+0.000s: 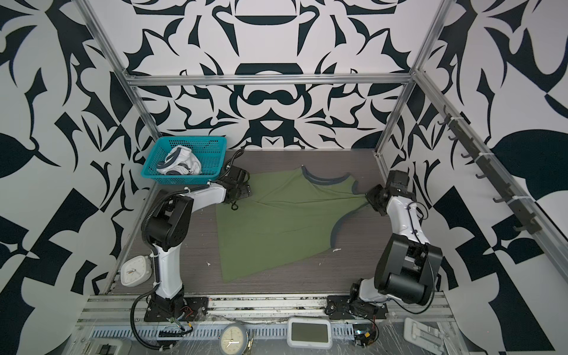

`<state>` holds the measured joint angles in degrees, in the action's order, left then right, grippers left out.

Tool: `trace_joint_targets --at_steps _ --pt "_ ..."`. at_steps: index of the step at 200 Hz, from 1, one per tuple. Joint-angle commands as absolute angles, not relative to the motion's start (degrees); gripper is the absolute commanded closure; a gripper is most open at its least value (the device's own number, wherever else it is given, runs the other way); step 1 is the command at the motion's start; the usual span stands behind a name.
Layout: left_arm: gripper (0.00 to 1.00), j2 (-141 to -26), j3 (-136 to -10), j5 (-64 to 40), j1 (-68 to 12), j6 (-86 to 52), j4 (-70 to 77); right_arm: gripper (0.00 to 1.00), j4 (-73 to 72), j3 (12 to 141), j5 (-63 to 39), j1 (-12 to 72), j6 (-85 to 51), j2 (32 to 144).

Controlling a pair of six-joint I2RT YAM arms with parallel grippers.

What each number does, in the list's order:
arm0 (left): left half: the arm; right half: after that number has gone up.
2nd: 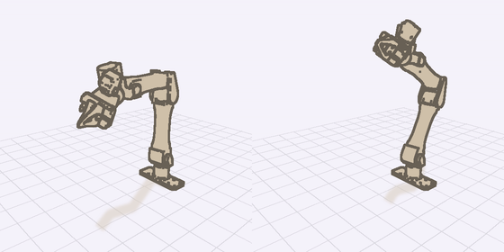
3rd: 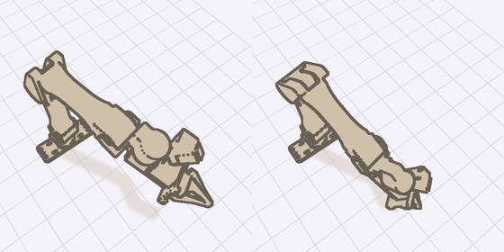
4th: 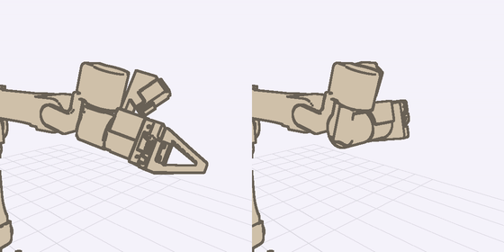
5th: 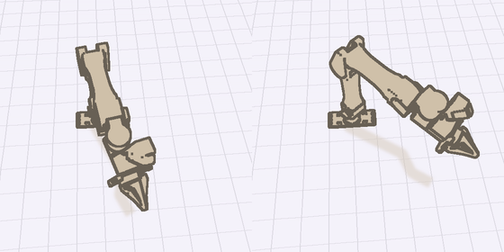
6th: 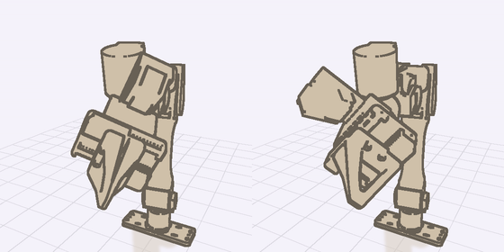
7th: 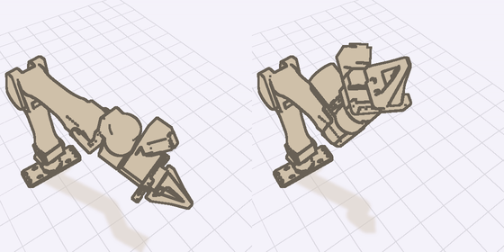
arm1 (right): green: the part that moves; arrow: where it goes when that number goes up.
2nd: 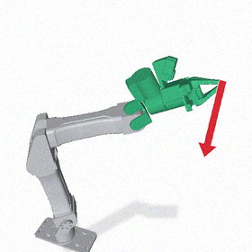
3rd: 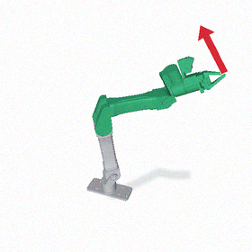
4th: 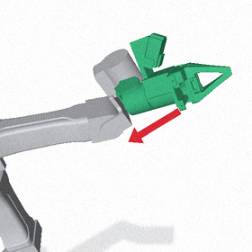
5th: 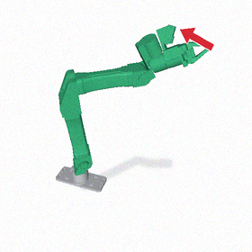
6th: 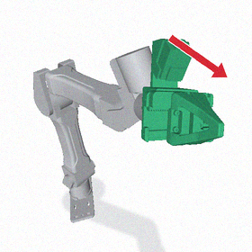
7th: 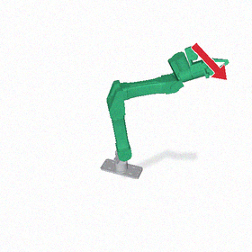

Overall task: Fold and stack tank tops
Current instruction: Smooth out the tank top at the center of the table.

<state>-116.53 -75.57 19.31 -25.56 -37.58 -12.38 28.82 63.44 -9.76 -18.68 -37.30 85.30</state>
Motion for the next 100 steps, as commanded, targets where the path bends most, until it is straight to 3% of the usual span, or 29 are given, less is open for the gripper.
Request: trace_joint_targets --at_steps 1,46,100 --pt "0.09 -115.55 -74.68 18.24 -25.94 -37.32 -20.79 0.78 32.16 69.40 -6.11 -14.44 -36.68 90.43" --pt "0.05 -106.61 -74.48 20.74 -30.22 -35.29 -24.20 0.69 34.62 75.23 -2.54 -11.59 -37.00 99.28" --pt "0.05 -108.15 -70.68 18.74 -30.19 -37.36 -22.24 0.56 32.32 71.89 -5.59 -11.74 -33.82 96.64"
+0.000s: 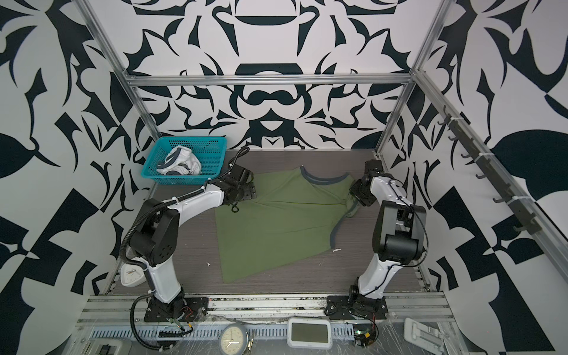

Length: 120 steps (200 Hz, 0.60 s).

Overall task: Fold and stack tank tops
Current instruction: Smooth out the tank top at the center of the table.

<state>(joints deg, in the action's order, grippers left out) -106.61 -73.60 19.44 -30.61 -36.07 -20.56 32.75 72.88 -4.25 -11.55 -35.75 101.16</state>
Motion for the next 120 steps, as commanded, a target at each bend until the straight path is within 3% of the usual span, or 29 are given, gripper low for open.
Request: trace_joint_targets --at_steps 1,52,120 --pt "0.05 -108.13 -70.58 18.64 -30.21 -37.40 -22.15 0.56 32.33 71.76 -5.74 -11.76 -33.83 96.39" --pt "0.06 -102.14 -66.79 18.81 -37.08 -38.35 -23.42 0.56 33.34 65.67 -8.62 -13.01 -33.54 89.55" --pt "0.06 -103.91 -70.99 13.22 -57.78 -29.34 -20.98 0.58 34.11 63.77 -6.23 -13.19 -31.99 90.79"
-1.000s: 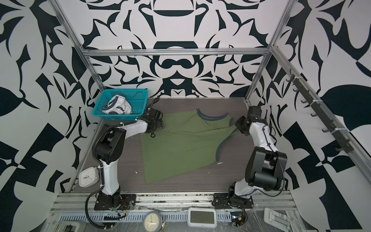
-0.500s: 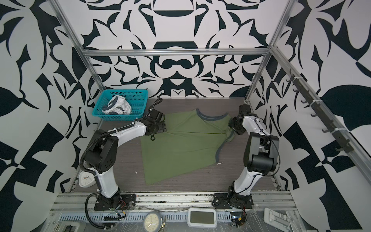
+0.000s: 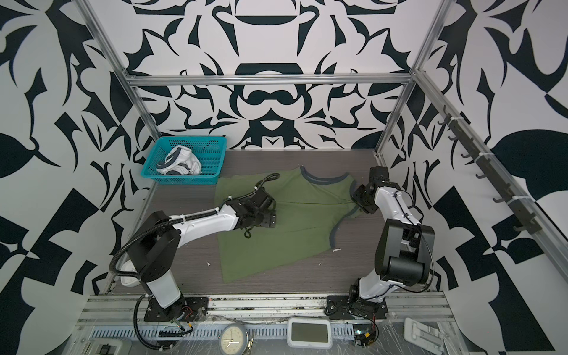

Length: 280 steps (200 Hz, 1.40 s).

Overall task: Fold and stack tank tops
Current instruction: Smooth out the tank top at the center of the table.

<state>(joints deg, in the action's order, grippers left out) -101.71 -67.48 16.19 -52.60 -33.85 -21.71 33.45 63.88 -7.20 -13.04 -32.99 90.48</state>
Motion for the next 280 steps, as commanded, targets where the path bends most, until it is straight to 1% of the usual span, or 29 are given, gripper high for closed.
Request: trace_joint_targets --at_steps 1,24,47,80,93,101,118,122,148,158,170,186,195,215,228,256,271,280 --pt "0.06 -104.03 -71.14 13.16 -57.94 -29.22 -20.99 0.58 34.06 63.79 -6.28 -13.23 -31.99 90.84" --pt "0.07 -108.96 -76.81 11.11 -62.42 -25.29 -20.56 0.60 32.93 62.94 -6.33 -13.27 -32.17 91.74" --pt "0.08 -113.49 -82.20 8.37 -65.65 -22.16 -20.57 0.65 32.58 62.58 -6.24 -13.62 -32.18 92.40" --pt "0.09 -119.86 -88.42 6.14 -68.71 -19.44 -21.86 0.78 31.96 62.08 -6.35 -14.10 -32.24 92.90" --pt "0.11 -122.00 -90.48 5.80 -69.14 -19.41 -22.35 0.88 31.65 61.88 -5.94 -14.15 -32.39 92.73" --pt "0.13 -123.11 -91.52 5.78 -69.36 -19.38 -22.80 0.91 31.41 61.79 -5.93 -14.26 -32.53 92.57" --pt "0.14 -124.60 -92.62 6.66 -69.63 -19.45 -23.20 0.95 31.38 62.09 -5.98 -14.23 -33.06 92.37" --pt "0.18 -124.90 -92.76 6.76 -69.66 -19.43 -23.31 0.95 31.40 62.19 -5.98 -14.24 -33.21 92.37" --pt "0.25 -126.19 -93.21 7.63 -69.70 -19.52 -24.44 1.00 31.60 63.22 -6.11 -14.15 -33.62 92.76" --pt "0.27 -126.30 -92.90 8.94 -69.69 -19.81 -24.61 1.00 31.62 63.69 -6.40 -13.98 -33.75 93.13" --pt "0.33 -126.19 -92.28 10.60 -69.64 -20.36 -24.72 1.00 31.55 64.13 -6.42 -13.89 -33.79 93.59" --pt "0.44 -125.33 -90.49 12.25 -69.52 -21.12 -23.77 1.00 31.68 64.71 -6.30 -13.35 -33.76 94.27" --pt "0.52 -124.28 -88.95 12.67 -69.19 -21.89 -22.52 1.00 32.26 65.34 -5.88 -12.83 -33.46 94.76" --pt "0.73 -121.61 -84.49 12.62 -68.00 -23.74 -19.02 1.00 34.16 67.28 -3.59 -11.15 -32.81 95.36" --pt "0.83 -119.91 -81.81 12.73 -67.18 -24.64 -17.11 1.00 34.80 68.20 -2.94 -10.41 -32.70 95.68" --pt "0.95 -116.29 -77.24 13.66 -65.75 -25.96 -14.64 1.00 36.50 70.27 -0.07 -8.61 -32.14 96.77" --pt "1.00 -112.75 -73.18 12.99 -64.53 -27.58 -11.27 1.00 38.15 72.51 2.37 -6.53 -31.47 97.89" --pt "1.00 -110.41 -70.40 11.46 -63.31 -28.90 -8.69 1.00 39.29 74.18 4.05 -5.08 -31.13 98.93"
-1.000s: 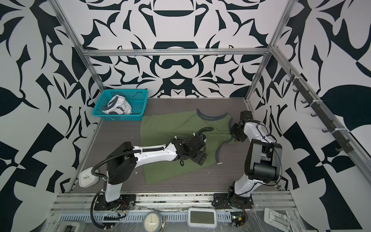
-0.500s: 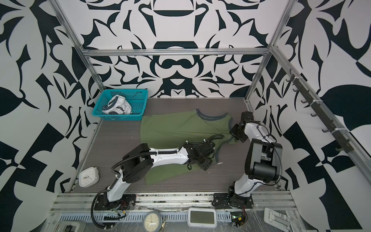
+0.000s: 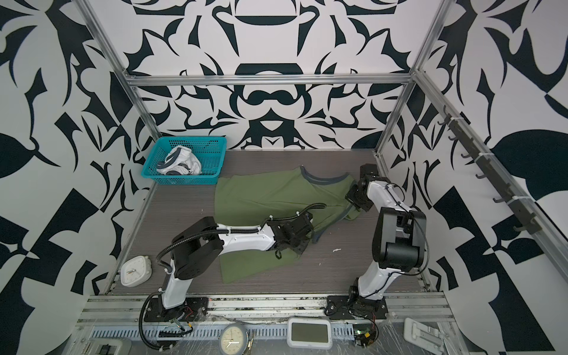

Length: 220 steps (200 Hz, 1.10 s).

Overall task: Fold and stack tank tops
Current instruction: Smooth out the tank top at the center of the table.

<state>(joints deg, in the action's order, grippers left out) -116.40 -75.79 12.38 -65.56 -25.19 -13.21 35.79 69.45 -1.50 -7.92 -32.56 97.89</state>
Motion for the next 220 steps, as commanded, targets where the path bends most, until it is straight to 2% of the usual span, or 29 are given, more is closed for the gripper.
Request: trace_joint_targets --at_steps 1,47,73,86,103,119,138,159,220 --pt "1.00 -110.18 -70.05 11.23 -63.21 -29.08 -8.39 1.00 39.38 74.40 4.27 -4.91 -31.08 99.08" --pt "1.00 -105.47 -64.86 6.80 -56.91 -33.24 -6.21 1.00 42.60 83.45 8.67 1.32 -30.67 108.15" --pt "1.00 -105.80 -64.75 6.63 -55.37 -35.15 -7.48 1.00 44.45 88.64 6.42 3.59 -29.21 112.94" --pt "1.00 -105.71 -63.90 6.41 -54.40 -36.56 -7.13 0.82 43.68 89.11 0.82 3.26 -28.10 112.85" --pt "1.00 -105.86 -62.75 5.30 -52.78 -38.53 -6.46 0.70 42.72 87.71 -3.94 1.92 -27.00 109.95" --pt "1.00 -106.25 -61.73 3.49 -51.38 -39.50 -5.01 0.65 39.25 83.65 -9.91 -0.61 -27.18 105.31" --pt "1.00 -106.67 -61.46 3.16 -50.67 -39.55 -4.86 0.65 34.83 77.90 -17.31 -5.87 -29.25 100.20" --pt "1.00 -106.94 -61.59 2.99 -50.54 -39.29 -4.58 0.65 29.62 71.01 -20.01 -9.91 -32.01 96.68" --pt "1.00 -106.46 -61.44 3.17 -50.54 -39.27 -4.62 0.69 20.15 62.76 -27.96 -10.46 -35.82 100.92"
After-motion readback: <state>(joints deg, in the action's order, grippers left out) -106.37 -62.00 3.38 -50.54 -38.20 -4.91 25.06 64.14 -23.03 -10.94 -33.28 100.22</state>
